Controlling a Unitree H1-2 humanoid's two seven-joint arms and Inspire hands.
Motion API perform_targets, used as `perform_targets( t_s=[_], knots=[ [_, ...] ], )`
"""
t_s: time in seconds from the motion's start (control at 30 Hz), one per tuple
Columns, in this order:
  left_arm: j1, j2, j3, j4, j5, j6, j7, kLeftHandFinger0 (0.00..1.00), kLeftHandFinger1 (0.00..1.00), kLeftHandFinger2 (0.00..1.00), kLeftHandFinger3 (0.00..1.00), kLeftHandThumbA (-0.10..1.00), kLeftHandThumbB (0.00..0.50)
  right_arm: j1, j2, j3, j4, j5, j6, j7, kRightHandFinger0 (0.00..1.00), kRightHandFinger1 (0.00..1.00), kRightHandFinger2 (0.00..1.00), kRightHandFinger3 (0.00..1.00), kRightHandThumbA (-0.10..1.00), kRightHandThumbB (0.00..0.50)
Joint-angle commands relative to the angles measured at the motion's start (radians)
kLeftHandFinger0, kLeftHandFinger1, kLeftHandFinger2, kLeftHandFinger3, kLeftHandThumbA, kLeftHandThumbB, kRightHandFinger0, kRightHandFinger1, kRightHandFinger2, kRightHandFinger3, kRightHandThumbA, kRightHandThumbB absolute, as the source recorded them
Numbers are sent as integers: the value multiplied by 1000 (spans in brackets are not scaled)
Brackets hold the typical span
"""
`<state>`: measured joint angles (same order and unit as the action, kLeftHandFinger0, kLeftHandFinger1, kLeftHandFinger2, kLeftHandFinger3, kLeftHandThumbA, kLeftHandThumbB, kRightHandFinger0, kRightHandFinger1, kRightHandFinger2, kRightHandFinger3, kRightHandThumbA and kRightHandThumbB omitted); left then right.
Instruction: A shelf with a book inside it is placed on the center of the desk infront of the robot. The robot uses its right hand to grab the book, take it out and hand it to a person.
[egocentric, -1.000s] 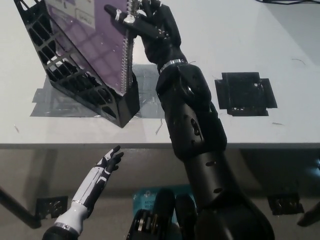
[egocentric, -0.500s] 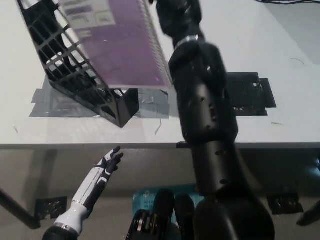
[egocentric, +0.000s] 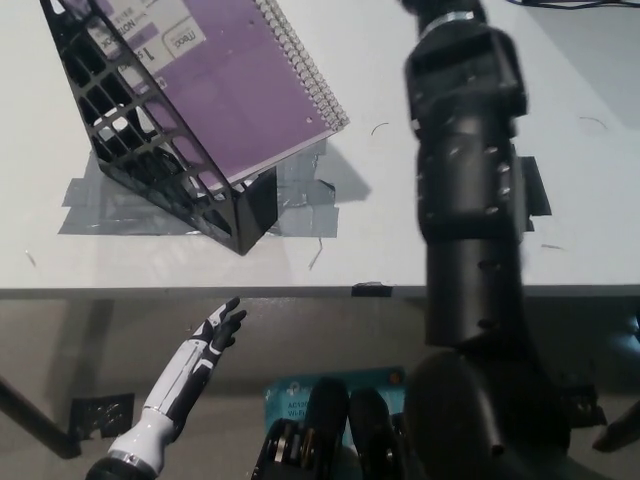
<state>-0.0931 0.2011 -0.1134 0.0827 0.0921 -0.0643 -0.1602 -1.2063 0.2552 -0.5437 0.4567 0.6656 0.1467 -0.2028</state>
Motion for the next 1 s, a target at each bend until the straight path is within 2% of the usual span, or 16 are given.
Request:
perform_targets(
  t_s=[0.0, 0.23, 0.33, 0.37, 0.4, 0.43, 0.47, 0.5, 0.57, 0.63, 0.7, 0.77, 0.83, 0.87, 0.97],
  knots=[
    [-1, 5, 1, -24, -5, -24, -9, 1000, 1000, 1000, 1000, 1000, 366, -46, -31, -14, -40, 64, 3, -51, 0, 0, 0, 0, 892, 0],
    [0, 0, 2, -22, -2, -21, -3, 1000, 1000, 1000, 1000, 1000, 369, 10, -46, 40, -68, 17, -19, -25, 0, 0, 0, 0, 853, 0],
    [-1, 2, -1, -21, 4, -27, -3, 1000, 1000, 1000, 1000, 1000, 364, 78, -83, 152, -141, -73, 2, 45, 0, 0, 0, 0, 849, 38],
    [-2, 2, 0, -19, 0, -30, -6, 1000, 1000, 1000, 1000, 1000, 354, 95, -97, 184, -163, -98, 12, 58, 0, 16, 46, 101, 816, 109],
    [-1, 2, 4, -19, -14, -29, -11, 1000, 1000, 1000, 1000, 1000, 352, 129, -136, 264, -203, -160, 26, 97, 222, 279, 351, 381, 856, 216],
    [-2, 2, 5, -18, -18, -28, -12, 1000, 1000, 1000, 1000, 1000, 351, 137, -148, 285, -212, -173, 28, 105, 338, 380, 424, 456, 880, 198],
    [-4, 2, 6, -17, -17, -27, -10, 1000, 1000, 1000, 1000, 1000, 343, 149, -169, 319, -226, -189, 33, 125, 682, 690, 719, 745, 928, 239],
    [-3, 1, 6, -19, -12, -20, -7, 1000, 1000, 1000, 1000, 1000, 347, 189, -233, 413, -277, -240, 56, 187, 1000, 1000, 1000, 1000, 1000, 387],
    [1, 1, 7, -23, -10, -15, -5, 1000, 1000, 1000, 1000, 1000, 347, 215, -273, 474, -310, -262, 67, 211, 1000, 1000, 1000, 1000, 1000, 385],
    [0, 4, 7, -20, -7, -22, -4, 1000, 1000, 1000, 1000, 1000, 349, 251, -321, 531, -357, -295, 74, 227, 1000, 1000, 1000, 1000, 1000, 432],
    [2, 7, 9, -22, -6, -22, -3, 1000, 1000, 1000, 1000, 1000, 350, 273, -335, 550, -380, -300, 78, 215, 1000, 1000, 1000, 1000, 1000, 417],
    [7, 7, 12, -23, -12, -20, -4, 1000, 1000, 1000, 1000, 1000, 355, 285, -352, 575, -394, -322, 99, 195, 1000, 1000, 1000, 1000, 1000, 455],
    [7, 5, 13, -23, -17, -14, -9, 1000, 1000, 1000, 1000, 1000, 349, 278, -377, 626, -388, -386, 123, 183, 1000, 1000, 1000, 1000, 1000, 414],
    [7, 5, 13, -22, -20, -12, -11, 1000, 1000, 1000, 1000, 1000, 347, 271, -378, 637, -381, -392, 139, 184, 1000, 1000, 1000, 1000, 1000, 446],
    [9, 4, 7, -21, -14, -13, -13, 1000, 1000, 1000, 1000, 1000, 348, 227, -388, 698, -346, -421, 211, 207, 1000, 1000, 1000, 1000, 1000, 489]
  ],
)
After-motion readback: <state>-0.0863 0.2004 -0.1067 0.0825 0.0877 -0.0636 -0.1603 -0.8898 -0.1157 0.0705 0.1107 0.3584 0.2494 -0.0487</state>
